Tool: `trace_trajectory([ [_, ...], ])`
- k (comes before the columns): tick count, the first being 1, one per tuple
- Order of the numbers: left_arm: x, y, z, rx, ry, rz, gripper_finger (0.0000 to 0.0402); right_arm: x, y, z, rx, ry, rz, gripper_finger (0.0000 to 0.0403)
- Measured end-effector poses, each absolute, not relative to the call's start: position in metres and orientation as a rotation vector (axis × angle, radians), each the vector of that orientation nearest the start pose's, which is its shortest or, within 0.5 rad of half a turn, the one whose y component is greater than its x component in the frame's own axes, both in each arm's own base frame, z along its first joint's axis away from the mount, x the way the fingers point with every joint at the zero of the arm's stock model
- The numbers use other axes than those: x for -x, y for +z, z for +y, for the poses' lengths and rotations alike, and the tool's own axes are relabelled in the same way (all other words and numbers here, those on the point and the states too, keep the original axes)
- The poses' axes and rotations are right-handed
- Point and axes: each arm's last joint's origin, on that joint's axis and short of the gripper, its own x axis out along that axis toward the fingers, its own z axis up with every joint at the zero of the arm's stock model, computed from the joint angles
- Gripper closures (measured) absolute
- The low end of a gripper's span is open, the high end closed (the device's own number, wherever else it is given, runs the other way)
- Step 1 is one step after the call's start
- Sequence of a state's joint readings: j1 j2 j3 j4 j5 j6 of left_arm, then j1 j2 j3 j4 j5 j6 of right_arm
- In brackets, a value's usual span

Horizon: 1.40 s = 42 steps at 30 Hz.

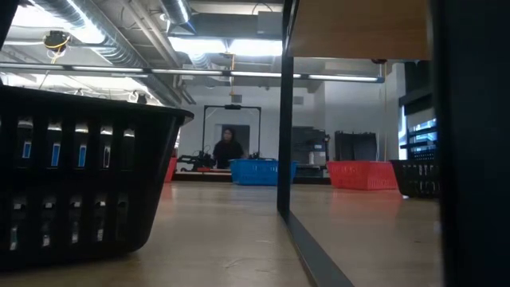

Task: Stack baskets on shelf by color
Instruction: Put the bottom red bin on the shelf

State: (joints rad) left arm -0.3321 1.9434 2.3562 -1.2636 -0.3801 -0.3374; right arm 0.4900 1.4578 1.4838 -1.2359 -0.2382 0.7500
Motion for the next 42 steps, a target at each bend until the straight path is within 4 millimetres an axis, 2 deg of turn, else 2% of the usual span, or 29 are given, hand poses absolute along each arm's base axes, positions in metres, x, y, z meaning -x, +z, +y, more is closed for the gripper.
trace_trajectory([
  [8, -0.362, 0.431, -0.113, 0.023, 0.178, 0.775, 0.0341, -0.231, 0.318, 0.131, -0.405, 0.138, 1.452, 0.0369],
  [13, -0.362, 0.432, -0.113, 0.024, 0.178, 0.775, 0.0341, -0.230, 0.312, 0.130, -0.398, 0.130, 1.463, 0.0357],
  [33, -0.362, 0.432, -0.113, 0.048, 0.188, 0.771, 0.0341, -0.233, 0.332, 0.131, -0.390, 0.208, 1.405, 0.0345],
  [42, -0.362, 0.431, -0.113, 0.049, 0.189, 0.773, 0.0341, -0.231, 0.332, 0.124, -0.339, 0.150, 1.422, 0.0345],
])
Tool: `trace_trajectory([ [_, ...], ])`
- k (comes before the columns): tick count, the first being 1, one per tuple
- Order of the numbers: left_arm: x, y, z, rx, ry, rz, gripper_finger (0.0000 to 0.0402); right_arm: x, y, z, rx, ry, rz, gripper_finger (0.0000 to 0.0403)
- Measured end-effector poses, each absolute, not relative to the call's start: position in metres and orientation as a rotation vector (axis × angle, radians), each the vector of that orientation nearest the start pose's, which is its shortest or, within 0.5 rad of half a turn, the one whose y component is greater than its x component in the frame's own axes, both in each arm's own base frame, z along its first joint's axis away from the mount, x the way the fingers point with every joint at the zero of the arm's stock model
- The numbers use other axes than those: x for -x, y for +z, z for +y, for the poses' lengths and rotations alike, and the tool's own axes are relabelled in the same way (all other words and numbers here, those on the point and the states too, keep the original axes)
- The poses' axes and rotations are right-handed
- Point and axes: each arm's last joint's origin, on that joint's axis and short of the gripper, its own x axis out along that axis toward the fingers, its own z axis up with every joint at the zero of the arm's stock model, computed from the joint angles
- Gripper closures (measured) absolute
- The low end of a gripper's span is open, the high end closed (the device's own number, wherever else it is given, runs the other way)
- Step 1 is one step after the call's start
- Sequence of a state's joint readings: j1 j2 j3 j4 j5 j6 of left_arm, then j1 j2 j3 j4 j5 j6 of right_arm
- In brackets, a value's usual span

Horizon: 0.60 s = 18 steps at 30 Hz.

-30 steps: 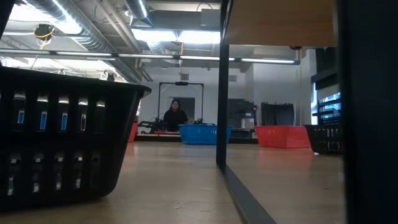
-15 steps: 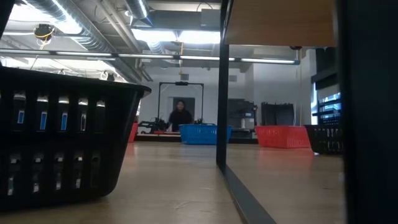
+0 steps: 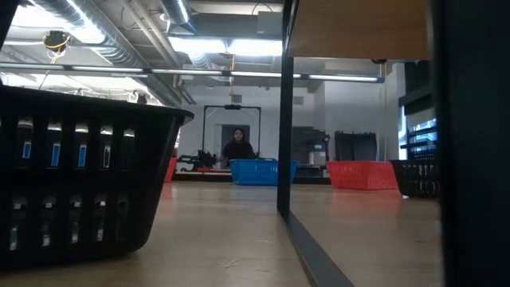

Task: Stack baskets on shelf by color
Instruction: Put the bottom red bin on the shelf, then put the middle blue bin on the shelf

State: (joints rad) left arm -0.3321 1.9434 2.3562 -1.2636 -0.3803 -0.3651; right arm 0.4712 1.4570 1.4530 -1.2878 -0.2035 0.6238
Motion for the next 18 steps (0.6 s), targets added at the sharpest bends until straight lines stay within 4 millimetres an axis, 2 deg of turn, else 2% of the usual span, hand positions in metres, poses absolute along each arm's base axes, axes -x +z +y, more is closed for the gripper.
trace_trajectory([
  [4, -0.358, 0.429, -0.115, 0.084, 0.215, 0.810, 0.0341, -0.229, 0.345, 0.120, -0.302, 0.097, 1.389, 0.0345],
  [10, -0.337, 0.416, -0.115, 0.162, 0.347, 1.000, 0.0341, -0.220, 0.385, 0.117, -0.180, 0.016, 1.244, 0.0345],
  [18, -0.329, 0.416, -0.133, 0.230, 0.358, 0.999, 0.0341, -0.199, 0.438, 0.113, -0.096, -0.037, 1.057, 0.0345],
])
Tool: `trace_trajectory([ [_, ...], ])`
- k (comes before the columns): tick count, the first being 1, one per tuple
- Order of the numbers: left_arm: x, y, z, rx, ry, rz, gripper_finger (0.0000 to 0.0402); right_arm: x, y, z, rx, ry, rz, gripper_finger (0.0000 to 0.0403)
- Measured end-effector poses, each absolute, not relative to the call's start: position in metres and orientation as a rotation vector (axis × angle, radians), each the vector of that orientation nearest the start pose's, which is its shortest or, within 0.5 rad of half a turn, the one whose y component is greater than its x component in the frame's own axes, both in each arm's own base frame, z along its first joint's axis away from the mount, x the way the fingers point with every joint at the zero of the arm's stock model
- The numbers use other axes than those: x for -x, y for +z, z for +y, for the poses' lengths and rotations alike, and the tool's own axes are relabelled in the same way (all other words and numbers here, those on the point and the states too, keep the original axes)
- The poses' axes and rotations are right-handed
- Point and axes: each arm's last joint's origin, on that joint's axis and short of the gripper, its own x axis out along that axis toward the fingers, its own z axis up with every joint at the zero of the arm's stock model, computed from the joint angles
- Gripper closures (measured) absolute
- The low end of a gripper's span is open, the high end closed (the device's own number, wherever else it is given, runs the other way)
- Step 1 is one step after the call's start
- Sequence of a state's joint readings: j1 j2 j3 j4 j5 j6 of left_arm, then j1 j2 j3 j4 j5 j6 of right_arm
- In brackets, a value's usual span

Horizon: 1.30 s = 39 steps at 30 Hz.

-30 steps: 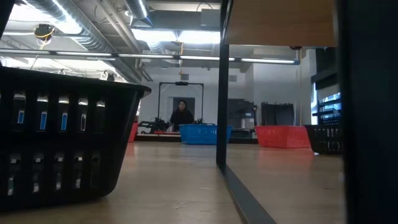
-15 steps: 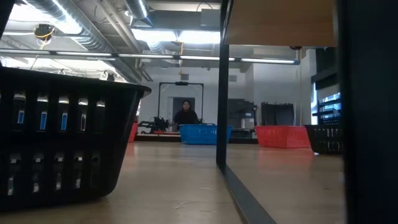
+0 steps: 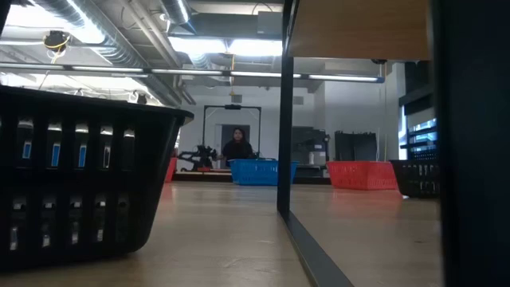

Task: Stack baskets on shelf by color
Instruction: Put the middle blue bin on the shelf

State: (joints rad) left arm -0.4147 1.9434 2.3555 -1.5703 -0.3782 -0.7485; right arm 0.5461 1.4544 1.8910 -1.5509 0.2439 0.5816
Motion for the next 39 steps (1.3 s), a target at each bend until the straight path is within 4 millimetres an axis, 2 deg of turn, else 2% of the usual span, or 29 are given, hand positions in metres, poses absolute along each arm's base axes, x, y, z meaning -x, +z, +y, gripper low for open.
trace_trajectory([
  [5, -0.329, 0.416, -0.132, 0.328, 0.422, 0.976, 0.0341, -0.185, 0.463, 0.113, -0.028, -0.007, 0.942, 0.0345],
  [12, -0.330, 0.419, -0.122, 0.298, 0.437, 0.962, 0.0341, -0.170, 0.482, 0.115, 0.035, 0.058, 0.850, 0.0345],
  [17, -0.310, 0.422, -0.110, 0.247, 0.426, 0.988, 0.0341, -0.161, 0.485, 0.113, 0.061, 0.065, 0.820, 0.0345],
  [21, -0.278, 0.414, -0.094, 0.268, 0.543, 0.987, 0.0341, -0.156, 0.488, 0.111, 0.060, 0.072, 0.806, 0.0345],
  [25, -0.241, 0.395, -0.080, 0.390, 0.668, 0.982, 0.0341, -0.153, 0.489, 0.110, 0.061, 0.074, 0.797, 0.0345],
  [30, -0.214, 0.364, -0.072, 0.727, 0.800, 0.921, 0.0341, -0.153, 0.490, 0.109, 0.062, 0.068, 0.791, 0.0345],
  [35, -0.205, 0.322, -0.071, 0.929, 0.917, 0.970, 0.0341, -0.153, 0.490, 0.108, 0.075, 0.037, 0.774, 0.0345],
  [39, -0.208, 0.290, -0.073, 0.960, 0.943, 1.004, 0.0341, -0.153, 0.490, 0.108, 0.076, 0.033, 0.773, 0.0345],
])
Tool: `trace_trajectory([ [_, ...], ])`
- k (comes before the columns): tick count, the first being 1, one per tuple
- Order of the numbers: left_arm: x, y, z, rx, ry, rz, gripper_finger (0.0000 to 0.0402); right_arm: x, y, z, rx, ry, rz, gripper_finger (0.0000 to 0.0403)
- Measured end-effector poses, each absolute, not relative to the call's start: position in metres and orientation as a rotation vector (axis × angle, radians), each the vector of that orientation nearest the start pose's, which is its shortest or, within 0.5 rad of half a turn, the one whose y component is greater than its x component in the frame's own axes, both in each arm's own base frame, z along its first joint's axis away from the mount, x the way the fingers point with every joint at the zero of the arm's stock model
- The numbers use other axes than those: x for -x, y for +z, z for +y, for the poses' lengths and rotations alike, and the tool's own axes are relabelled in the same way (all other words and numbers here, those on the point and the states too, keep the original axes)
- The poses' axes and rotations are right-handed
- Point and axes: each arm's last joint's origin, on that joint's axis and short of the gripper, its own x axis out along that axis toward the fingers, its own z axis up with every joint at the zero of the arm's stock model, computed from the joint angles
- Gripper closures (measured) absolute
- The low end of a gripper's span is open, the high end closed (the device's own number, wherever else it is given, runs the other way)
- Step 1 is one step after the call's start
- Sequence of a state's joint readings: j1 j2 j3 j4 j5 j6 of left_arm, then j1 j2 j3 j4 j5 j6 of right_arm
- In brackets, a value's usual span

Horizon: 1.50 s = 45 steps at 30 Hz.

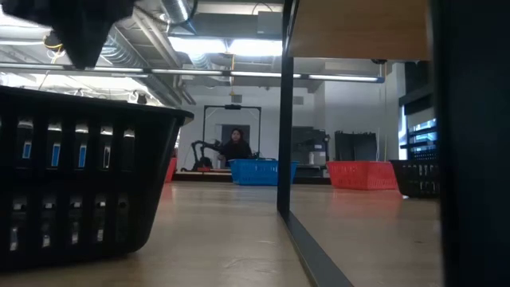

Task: Stack baskets on shelf by color
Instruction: Put the middle blue bin on the shelf

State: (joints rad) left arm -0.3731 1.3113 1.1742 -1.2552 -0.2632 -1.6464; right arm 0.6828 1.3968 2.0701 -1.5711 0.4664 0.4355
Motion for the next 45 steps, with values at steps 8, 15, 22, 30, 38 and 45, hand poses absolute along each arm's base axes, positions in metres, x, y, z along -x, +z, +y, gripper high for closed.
trace_trajectory([
  [8, -0.208, 0.245, -0.071, 0.922, 0.996, 1.030, 0.0341, -0.153, 0.490, 0.108, 0.072, 0.032, 0.773, 0.0345],
  [15, -0.205, 0.217, -0.068, 0.935, 0.994, 1.018, 0.0341, -0.153, 0.490, 0.108, 0.069, 0.035, 0.771, 0.0345],
  [22, -0.201, 0.208, -0.066, 0.917, 1.012, 1.038, 0.0341, -0.153, 0.490, 0.108, 0.068, 0.036, 0.772, 0.0345],
  [30, -0.204, 0.208, -0.068, 0.906, 0.942, 1.063, 0.0341, -0.153, 0.490, 0.108, 0.066, 0.035, 0.772, 0.0345],
  [38, -0.204, 0.208, -0.069, 0.874, 0.902, 1.103, 0.0341, -0.153, 0.490, 0.108, 0.066, 0.035, 0.772, 0.0345],
  [45, -0.206, 0.199, -0.070, 0.838, 0.940, 1.147, 0.0341, -0.153, 0.490, 0.108, 0.065, 0.036, 0.773, 0.0345],
])
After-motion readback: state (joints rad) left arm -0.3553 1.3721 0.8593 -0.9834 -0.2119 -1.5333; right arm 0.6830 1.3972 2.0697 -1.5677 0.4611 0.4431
